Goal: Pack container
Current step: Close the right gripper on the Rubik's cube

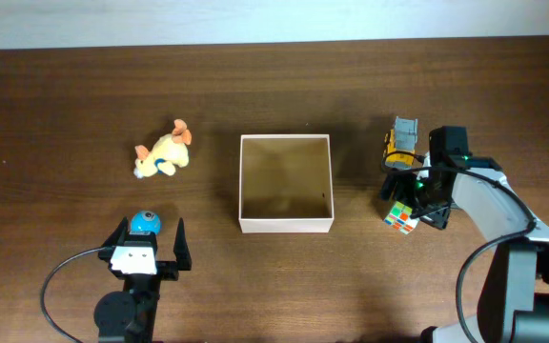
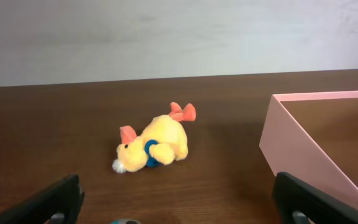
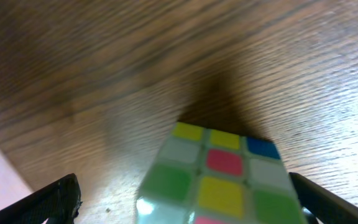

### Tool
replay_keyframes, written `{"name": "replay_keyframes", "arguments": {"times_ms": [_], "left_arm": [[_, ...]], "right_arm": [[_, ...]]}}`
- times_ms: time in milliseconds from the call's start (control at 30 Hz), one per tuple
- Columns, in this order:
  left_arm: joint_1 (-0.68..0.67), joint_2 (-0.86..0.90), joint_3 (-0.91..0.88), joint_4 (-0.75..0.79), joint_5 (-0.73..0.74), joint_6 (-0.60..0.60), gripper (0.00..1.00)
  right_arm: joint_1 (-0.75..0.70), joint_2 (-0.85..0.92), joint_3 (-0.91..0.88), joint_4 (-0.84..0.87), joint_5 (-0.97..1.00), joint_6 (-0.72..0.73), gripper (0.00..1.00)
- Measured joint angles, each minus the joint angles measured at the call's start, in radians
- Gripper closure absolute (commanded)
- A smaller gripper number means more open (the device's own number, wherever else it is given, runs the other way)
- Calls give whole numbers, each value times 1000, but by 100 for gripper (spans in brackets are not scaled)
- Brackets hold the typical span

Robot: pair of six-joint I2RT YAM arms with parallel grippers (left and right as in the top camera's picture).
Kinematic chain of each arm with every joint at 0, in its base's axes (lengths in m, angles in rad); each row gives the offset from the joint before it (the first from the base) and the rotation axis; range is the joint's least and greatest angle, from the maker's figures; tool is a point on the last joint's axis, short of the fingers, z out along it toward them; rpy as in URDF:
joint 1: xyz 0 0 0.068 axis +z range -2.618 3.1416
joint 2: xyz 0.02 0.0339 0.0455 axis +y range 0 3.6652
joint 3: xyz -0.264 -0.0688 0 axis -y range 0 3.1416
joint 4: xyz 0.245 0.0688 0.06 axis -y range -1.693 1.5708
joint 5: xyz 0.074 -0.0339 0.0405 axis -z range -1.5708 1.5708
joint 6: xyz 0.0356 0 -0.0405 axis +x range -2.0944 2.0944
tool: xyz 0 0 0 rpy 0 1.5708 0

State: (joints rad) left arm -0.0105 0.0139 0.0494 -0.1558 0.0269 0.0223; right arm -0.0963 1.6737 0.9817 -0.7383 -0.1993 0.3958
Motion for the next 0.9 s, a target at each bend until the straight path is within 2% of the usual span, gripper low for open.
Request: {"name": "replay_keyframes", "arguments": {"times_ms": [233, 600, 733, 900], "left_arm": [[0, 0, 0, 0, 0, 0, 1], [0, 0, 0, 0, 0, 0, 1], [0, 0, 0, 0, 0, 0, 1], [0, 0, 0, 0, 0, 0, 1]], "right_arm": [[0, 6, 0, -2, 51, 44, 9], [0, 6, 0, -48, 79, 55, 12], [0, 6, 0, -50, 96, 55, 19], [0, 6, 0, -45, 109, 57, 20]]}}
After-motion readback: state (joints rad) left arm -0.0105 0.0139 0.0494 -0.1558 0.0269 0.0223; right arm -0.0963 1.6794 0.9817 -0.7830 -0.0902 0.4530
